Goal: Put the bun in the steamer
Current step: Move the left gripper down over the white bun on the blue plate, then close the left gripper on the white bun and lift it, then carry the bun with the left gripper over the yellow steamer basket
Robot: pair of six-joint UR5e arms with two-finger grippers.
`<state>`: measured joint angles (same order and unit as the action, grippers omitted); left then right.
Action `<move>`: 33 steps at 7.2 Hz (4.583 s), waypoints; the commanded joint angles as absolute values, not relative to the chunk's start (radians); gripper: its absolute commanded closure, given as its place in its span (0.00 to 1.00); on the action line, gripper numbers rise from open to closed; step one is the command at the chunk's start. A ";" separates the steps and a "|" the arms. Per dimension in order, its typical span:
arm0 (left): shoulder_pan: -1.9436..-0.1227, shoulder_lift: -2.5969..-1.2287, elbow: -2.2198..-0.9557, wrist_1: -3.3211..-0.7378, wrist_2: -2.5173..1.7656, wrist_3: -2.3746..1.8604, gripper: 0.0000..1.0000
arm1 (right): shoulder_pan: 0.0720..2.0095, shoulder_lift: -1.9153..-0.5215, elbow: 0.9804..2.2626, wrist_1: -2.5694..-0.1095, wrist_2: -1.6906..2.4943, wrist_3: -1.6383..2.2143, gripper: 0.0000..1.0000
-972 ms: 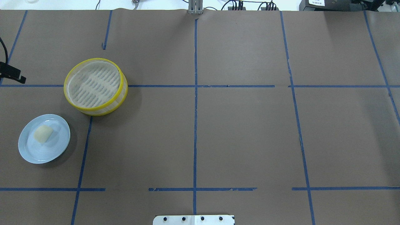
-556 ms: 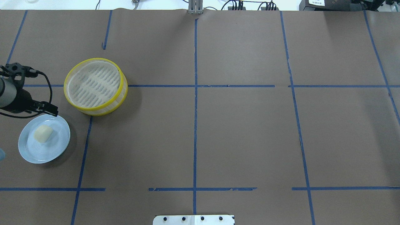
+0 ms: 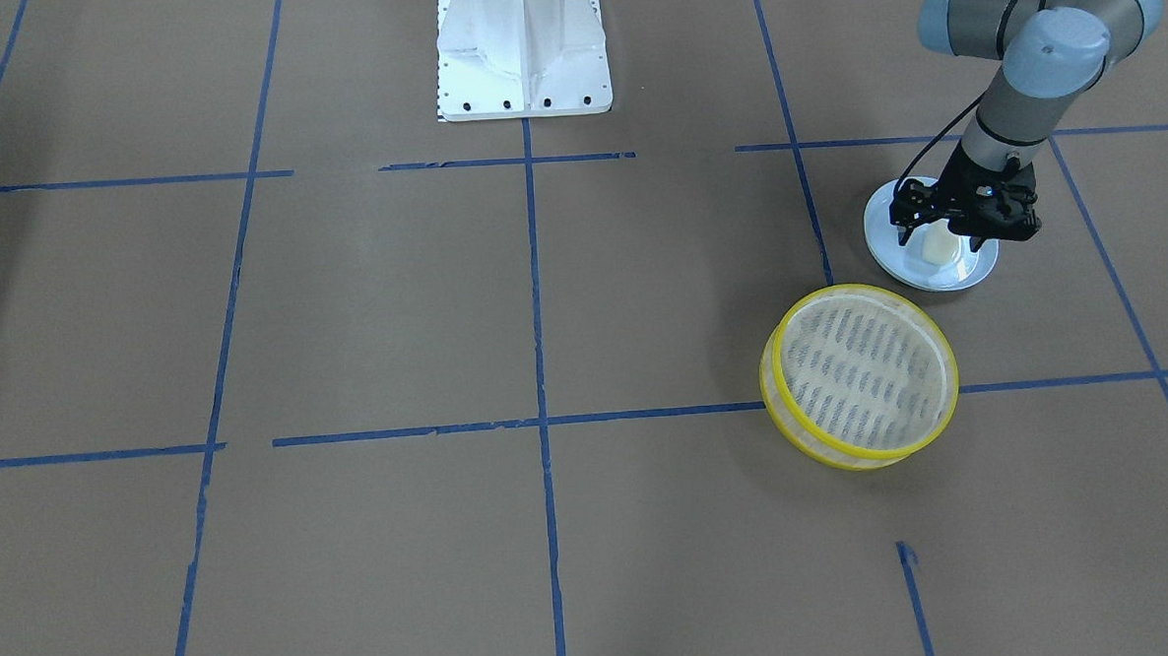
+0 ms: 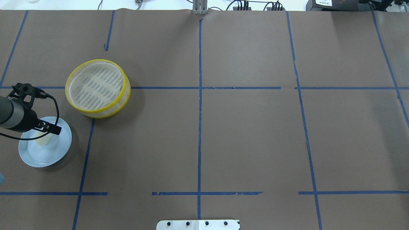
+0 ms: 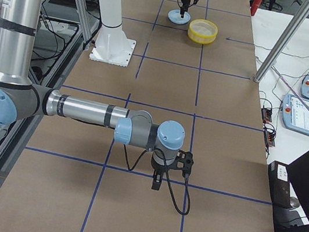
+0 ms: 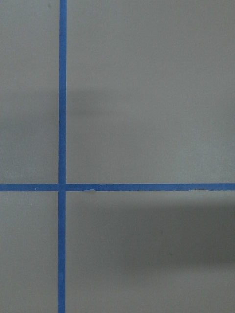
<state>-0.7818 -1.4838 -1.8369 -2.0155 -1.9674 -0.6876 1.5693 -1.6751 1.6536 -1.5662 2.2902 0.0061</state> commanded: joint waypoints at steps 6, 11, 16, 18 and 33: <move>-0.776 -1.480 -1.809 -2.062 -1.976 -0.701 0.14 | 1.569 -1.677 1.654 -1.566 2.290 0.006 0.00; -0.776 -1.477 -1.792 -2.062 -1.976 -0.699 0.18 | 1.569 -1.675 1.654 -1.566 2.290 0.006 0.00; -0.776 -1.470 -1.782 -2.062 -1.976 -0.698 0.52 | 1.569 -1.675 1.654 -1.566 2.290 0.006 0.00; -0.778 -1.468 -1.795 -2.062 -1.977 -0.701 0.65 | 1.569 -1.675 1.654 -1.566 2.290 0.006 0.00; -0.871 -1.990 -1.509 -1.878 -2.088 -1.065 0.62 | 1.569 -1.675 1.654 -1.566 2.290 0.006 0.00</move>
<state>-0.8877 -1.9886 -1.5136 -1.8775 -2.1112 -1.0568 1.5693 -1.6753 1.6536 -1.5662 2.2902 0.0061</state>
